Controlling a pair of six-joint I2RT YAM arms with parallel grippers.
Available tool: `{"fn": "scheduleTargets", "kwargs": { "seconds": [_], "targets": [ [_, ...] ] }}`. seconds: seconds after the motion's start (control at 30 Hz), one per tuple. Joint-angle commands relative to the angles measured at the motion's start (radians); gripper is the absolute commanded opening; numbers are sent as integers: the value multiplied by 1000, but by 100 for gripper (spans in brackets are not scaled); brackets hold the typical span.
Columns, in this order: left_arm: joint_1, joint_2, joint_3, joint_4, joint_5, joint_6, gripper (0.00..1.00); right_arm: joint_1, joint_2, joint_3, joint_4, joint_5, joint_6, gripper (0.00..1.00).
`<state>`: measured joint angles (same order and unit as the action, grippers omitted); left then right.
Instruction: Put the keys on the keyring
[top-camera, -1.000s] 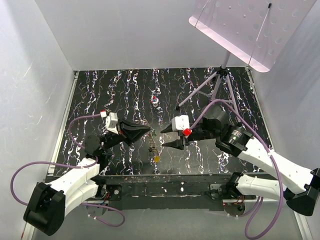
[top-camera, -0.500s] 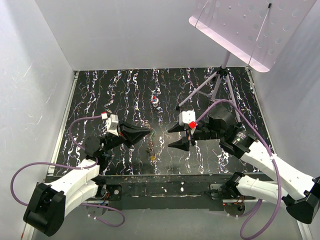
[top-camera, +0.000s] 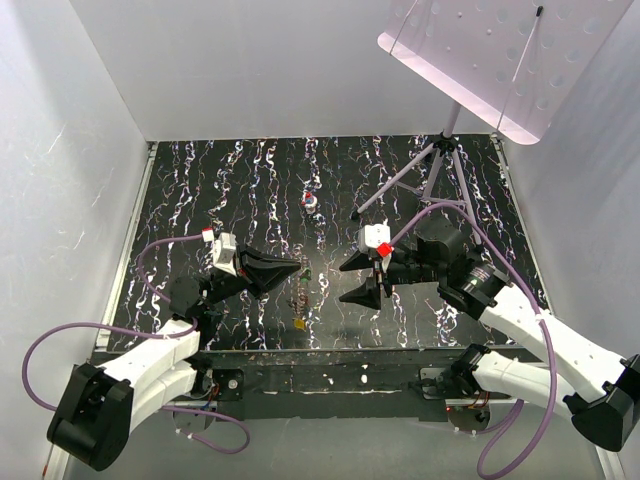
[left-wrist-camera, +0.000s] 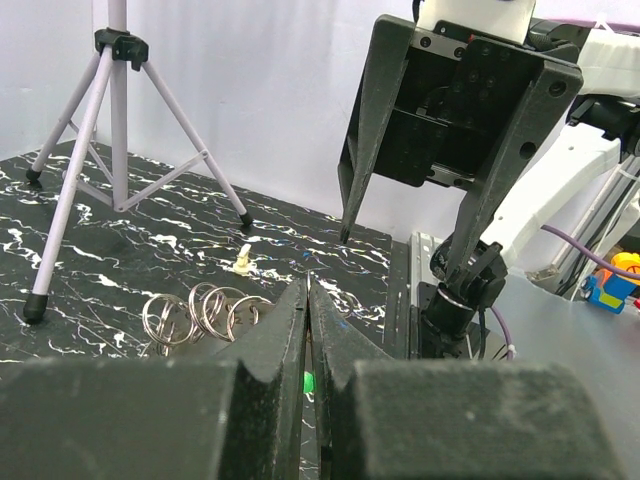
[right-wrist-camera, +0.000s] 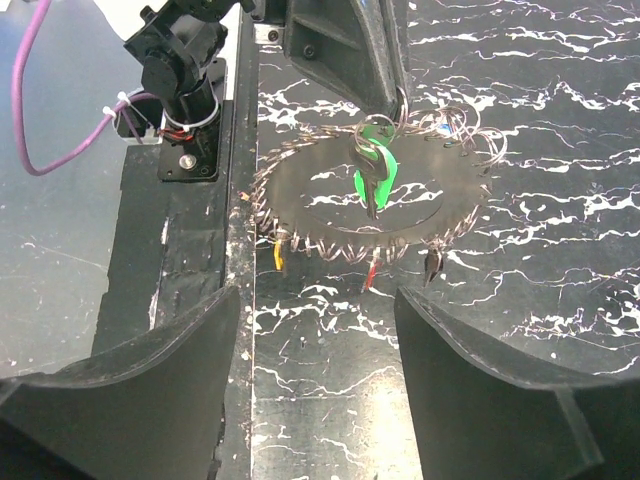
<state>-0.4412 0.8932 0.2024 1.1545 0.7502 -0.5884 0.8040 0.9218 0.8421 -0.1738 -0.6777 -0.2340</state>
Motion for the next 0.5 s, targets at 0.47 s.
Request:
{"fn": "scheduleTargets", "kwargs": {
  "seconds": [0.47],
  "targets": [
    [2, 39, -3, 142, 5, -30, 0, -5, 18, -5, 112, -25, 24, 74]
  ]
}}
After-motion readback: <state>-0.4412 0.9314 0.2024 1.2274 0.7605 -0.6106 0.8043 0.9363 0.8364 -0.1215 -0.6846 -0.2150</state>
